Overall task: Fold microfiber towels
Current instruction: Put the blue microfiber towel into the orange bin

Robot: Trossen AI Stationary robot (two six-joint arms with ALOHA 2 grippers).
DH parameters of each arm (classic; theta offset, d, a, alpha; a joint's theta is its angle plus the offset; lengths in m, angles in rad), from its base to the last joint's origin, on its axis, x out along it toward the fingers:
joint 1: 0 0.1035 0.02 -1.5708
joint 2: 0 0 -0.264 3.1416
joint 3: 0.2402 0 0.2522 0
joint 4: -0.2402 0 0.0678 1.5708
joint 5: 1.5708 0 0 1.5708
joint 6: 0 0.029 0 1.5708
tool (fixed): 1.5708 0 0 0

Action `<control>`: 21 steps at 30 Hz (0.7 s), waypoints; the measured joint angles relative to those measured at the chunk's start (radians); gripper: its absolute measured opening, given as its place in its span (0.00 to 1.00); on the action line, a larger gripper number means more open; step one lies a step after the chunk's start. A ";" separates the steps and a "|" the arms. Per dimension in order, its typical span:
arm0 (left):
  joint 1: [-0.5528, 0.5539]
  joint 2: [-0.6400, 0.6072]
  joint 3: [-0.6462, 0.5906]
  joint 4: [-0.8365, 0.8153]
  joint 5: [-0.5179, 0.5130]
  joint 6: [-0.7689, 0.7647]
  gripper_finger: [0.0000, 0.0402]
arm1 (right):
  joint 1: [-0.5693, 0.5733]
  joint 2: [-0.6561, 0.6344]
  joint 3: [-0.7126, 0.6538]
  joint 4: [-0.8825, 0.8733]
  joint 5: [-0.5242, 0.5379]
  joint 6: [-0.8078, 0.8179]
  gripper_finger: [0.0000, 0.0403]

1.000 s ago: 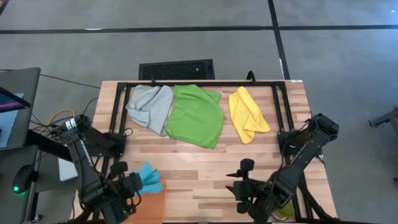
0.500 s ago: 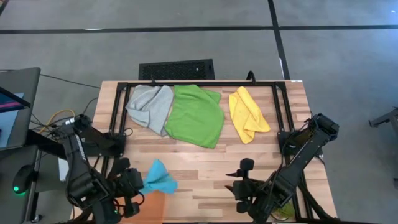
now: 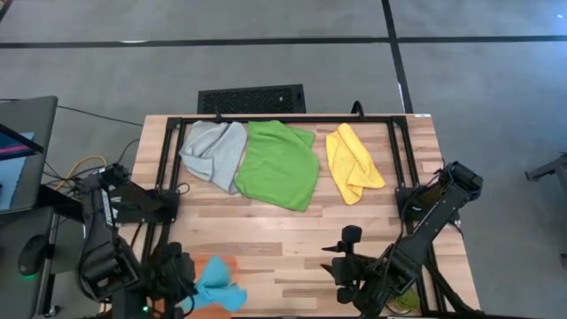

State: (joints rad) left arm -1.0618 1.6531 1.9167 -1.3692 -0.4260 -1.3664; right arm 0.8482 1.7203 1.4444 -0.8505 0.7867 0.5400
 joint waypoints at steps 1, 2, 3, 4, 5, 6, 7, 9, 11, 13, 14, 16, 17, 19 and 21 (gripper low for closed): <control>-0.009 0.000 0.000 0.005 0.007 -0.017 0.00 | 0.000 0.000 0.000 0.000 0.000 0.000 0.56; -0.018 0.000 0.000 0.017 0.016 -0.030 0.00 | 0.000 0.000 0.000 0.000 0.000 -0.001 0.56; -0.027 0.000 0.000 0.035 0.022 -0.035 0.00 | 0.000 0.000 0.000 0.000 0.000 -0.001 0.56; -0.036 0.000 0.000 0.057 0.022 -0.035 0.00 | 0.000 0.000 0.000 0.000 0.000 -0.001 0.56; -0.045 0.000 0.000 0.079 0.021 -0.034 0.00 | 0.000 0.000 0.000 0.000 0.000 -0.002 0.56; -0.054 0.000 0.000 0.096 0.019 -0.035 0.00 | 0.000 0.000 0.000 0.000 0.000 -0.002 0.56; -0.062 0.000 0.000 0.110 0.016 -0.039 0.00 | 0.000 0.000 0.000 0.000 0.000 -0.002 0.56; -0.076 0.000 -0.002 0.123 0.004 -0.059 0.00 | 0.000 0.000 0.000 0.000 0.000 -0.002 0.56; -0.081 0.000 -0.014 0.129 -0.007 -0.070 0.00 | 0.000 0.000 0.000 0.000 0.000 -0.002 0.56; -0.080 0.001 -0.033 0.127 -0.007 -0.082 0.00 | 0.000 0.000 0.000 0.002 0.000 -0.008 0.56; -0.080 0.001 -0.044 0.127 -0.007 -0.086 0.00 | 0.000 0.000 0.000 0.009 0.000 -0.020 0.56; -0.079 0.001 -0.059 0.123 -0.006 -0.087 0.00 | 0.000 0.000 0.000 0.046 -0.001 -0.062 0.56; -0.079 0.001 -0.064 0.122 -0.007 -0.081 0.00 | -0.003 0.000 0.000 0.072 -0.001 -0.092 0.56; -0.077 0.001 -0.074 0.121 -0.008 -0.067 0.00 | -0.007 0.000 0.000 0.138 -0.003 -0.160 0.56; -0.076 0.002 -0.077 0.122 -0.017 -0.052 0.00 | -0.016 0.000 0.000 0.219 -0.003 -0.239 0.56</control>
State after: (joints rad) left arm -1.1380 1.6547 1.8402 -1.2470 -0.4429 -1.4181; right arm 0.8326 1.7203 1.4441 -0.6314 0.7833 0.3011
